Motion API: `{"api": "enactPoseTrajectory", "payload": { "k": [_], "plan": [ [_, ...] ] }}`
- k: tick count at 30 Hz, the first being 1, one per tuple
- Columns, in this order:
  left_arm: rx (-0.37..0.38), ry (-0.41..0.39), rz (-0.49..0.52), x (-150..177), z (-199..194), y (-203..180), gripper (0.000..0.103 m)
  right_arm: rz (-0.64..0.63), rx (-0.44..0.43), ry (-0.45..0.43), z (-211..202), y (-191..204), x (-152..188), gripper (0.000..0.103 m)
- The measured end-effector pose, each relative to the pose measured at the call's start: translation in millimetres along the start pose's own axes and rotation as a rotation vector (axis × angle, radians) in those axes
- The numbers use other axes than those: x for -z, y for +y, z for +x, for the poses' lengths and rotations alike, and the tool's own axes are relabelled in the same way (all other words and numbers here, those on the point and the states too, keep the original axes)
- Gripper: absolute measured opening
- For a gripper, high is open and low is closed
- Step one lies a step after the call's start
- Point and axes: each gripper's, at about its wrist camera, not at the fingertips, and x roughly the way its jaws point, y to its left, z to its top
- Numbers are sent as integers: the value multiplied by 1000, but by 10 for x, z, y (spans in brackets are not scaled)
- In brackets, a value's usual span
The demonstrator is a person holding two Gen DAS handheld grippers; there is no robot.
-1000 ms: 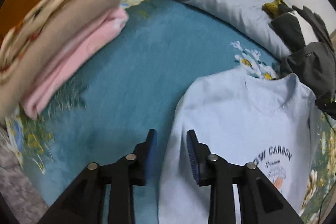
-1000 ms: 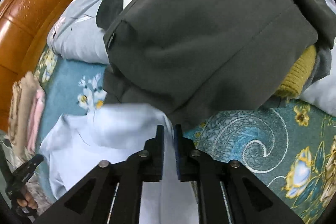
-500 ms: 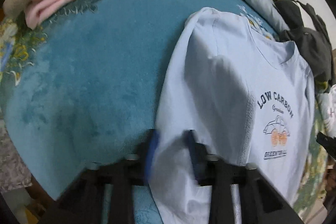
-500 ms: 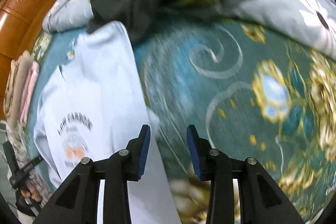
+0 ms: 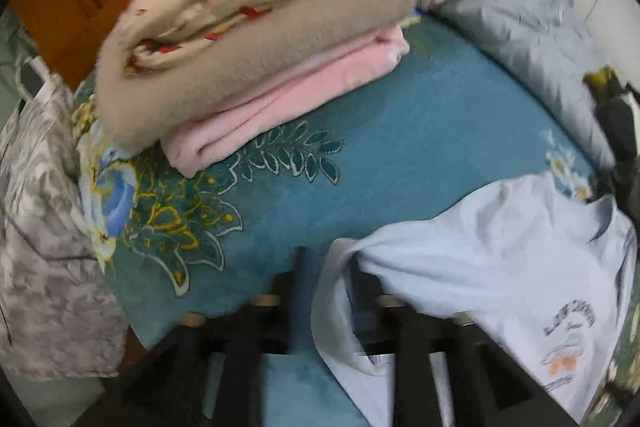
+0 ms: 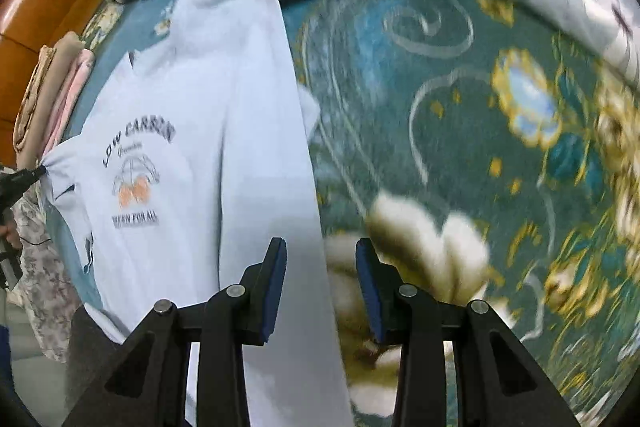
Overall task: Fold clothes
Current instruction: 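Lay the shirt flat on the sheet and open both grippers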
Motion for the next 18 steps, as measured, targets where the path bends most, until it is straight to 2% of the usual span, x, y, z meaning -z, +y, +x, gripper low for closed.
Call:
{"api": "enactPoseTrajectory", "payload": {
  "k": [2,4,6,7,8,9,11,15,18],
  "plan": [
    [48,-13,-62,148,-73,-56,49,12,-9,33,72,-38,114,41],
    [129,-11,-123,345,-140,-153,49,12,-5,58,129,-45,207,42],
    [203,10,-119,538,-165,-343,49,-4,-20,44,104,8,271,41],
    [239,21,-117,635,-177,-437,49,-2,-52,46,94,29,273,20],
    [264,32,-105,720,-185,-534,49,1,-72,49,90,46,267,6],
    [274,46,-81,788,-184,-631,49,-5,-72,52,78,63,255,1],
    [288,66,-46,869,-183,-739,49,-36,-48,43,7,83,217,1],
    [267,54,-47,874,-214,-677,49,-85,100,-52,-364,-149,20,1],
    [252,32,-97,837,-247,-482,49,-6,273,-158,-655,-574,-298,1]
  ]
}}
